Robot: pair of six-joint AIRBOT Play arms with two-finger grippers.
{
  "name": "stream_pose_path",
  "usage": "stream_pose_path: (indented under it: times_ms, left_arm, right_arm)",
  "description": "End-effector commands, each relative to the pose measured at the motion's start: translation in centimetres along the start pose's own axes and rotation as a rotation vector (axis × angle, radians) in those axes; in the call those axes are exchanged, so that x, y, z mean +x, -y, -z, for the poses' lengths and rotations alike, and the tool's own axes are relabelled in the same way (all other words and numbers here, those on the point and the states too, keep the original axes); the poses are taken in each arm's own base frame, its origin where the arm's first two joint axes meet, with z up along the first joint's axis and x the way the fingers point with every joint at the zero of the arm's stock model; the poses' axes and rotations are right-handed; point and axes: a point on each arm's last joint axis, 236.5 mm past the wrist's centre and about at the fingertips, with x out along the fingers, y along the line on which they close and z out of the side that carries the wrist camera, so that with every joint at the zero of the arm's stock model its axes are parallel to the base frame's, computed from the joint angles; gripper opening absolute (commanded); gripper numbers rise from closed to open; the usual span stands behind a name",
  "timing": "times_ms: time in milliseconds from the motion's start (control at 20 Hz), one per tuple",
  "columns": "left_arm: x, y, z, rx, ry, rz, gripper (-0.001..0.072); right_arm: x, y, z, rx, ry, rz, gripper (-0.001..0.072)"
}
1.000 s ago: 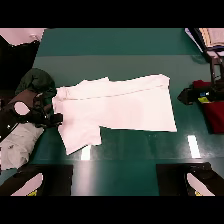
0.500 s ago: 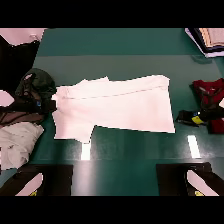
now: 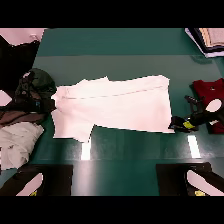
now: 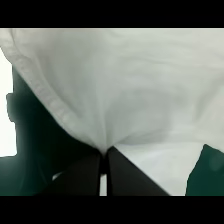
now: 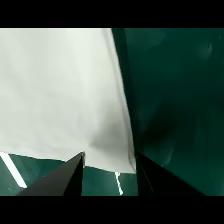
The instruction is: Fold the shirts.
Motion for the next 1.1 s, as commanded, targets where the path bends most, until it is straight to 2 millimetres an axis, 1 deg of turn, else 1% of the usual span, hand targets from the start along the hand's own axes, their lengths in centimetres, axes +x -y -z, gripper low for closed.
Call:
stream_pose_path:
  times_ms: [0, 50, 150, 200, 300, 400, 450, 550, 600, 700, 800, 850, 950, 1050]
  left_arm:
    - [-0.1, 0.0, 0.3, 0.0, -0.015, 0.001, 0.0027]
    - [-0.1, 0.0, 0.4, 0.0, -0.018, 0.001, 0.0027]
    - [-0.1, 0.0, 0.4, 0.0, -0.019, 0.001, 0.0027]
    - [-0.2, 0.0, 0.3, 0.002, -0.012, 0.001, 0.0027]
    - [-0.7, 0.2, -0.3, 0.007, 0.01, 0.002, 0.0026]
    - [-1.5, 0.7, -1.4, 0.017, 0.036, 0.007, 0.0027]
    - [-2.2, 1.0, -2.0, 0.024, 0.052, 0.01, 0.0027]
    - [-4.2, 1.8, -3.8, 0.045, 0.103, 0.018, 0.0026]
    - [-5.9, 2.5, -5.2, 0.06, 0.162, 0.024, 0.0026]
    - [-10.2, 4.0, -7.8, 0.097, 0.299, 0.037, 0.0026]
    - [-15.6, 6.0, -10.0, 0.139, 0.434, 0.057, 0.0027]
    - [-18.2, 7.0, -10.9, 0.157, 0.495, 0.072, 0.0027]
    - [-24.5, 9.7, -12.2, 0.21, 0.651, 0.117, 0.0027]
    - [-31.0, 11.9, -12.7, 0.249, 0.812, 0.155, 0.0027]
  right_arm:
    - [0.9, -0.3, 0.2, -0.023, -0.02, 0.012, 0.0335]
    - [0.9, -0.3, 0.2, -0.024, -0.019, 0.012, 0.0254]
    - [0.3, -0.4, 0.1, -0.033, 0.003, 0.014, 0.0055]
    - [-0.2, -0.5, -0.2, -0.041, 0.031, 0.013, 0.0017]
    - [-1.9, -0.8, -1.0, -0.049, 0.116, 0.006, 0.0017]
    - [-4.1, -0.9, -1.6, -0.051, 0.208, -0.002, 0.0017]
    - [-5.4, -1.0, -2.0, -0.05, 0.253, -0.005, 0.0017]
    - [-8.9, -1.4, -2.9, -0.056, 0.36, -0.012, 0.0017]
    - [-11.3, -1.9, -3.5, -0.065, 0.434, -0.02, 0.0017]
    - [-16.7, -3.1, -4.5, -0.096, 0.596, -0.028, 0.0016]
    - [-22.6, -4.7, -5.0, -0.14, 0.765, -0.035, 0.0017]
    - [-25.6, -5.5, -4.9, -0.16, 0.85, -0.04, 0.0017]
    - [-32.0, -7.2, -4.2, -0.202, 1.033, -0.049, 0.0016]
    - [-38.4, -8.8, -2.6, -0.241, 1.222, -0.062, 0.0016]
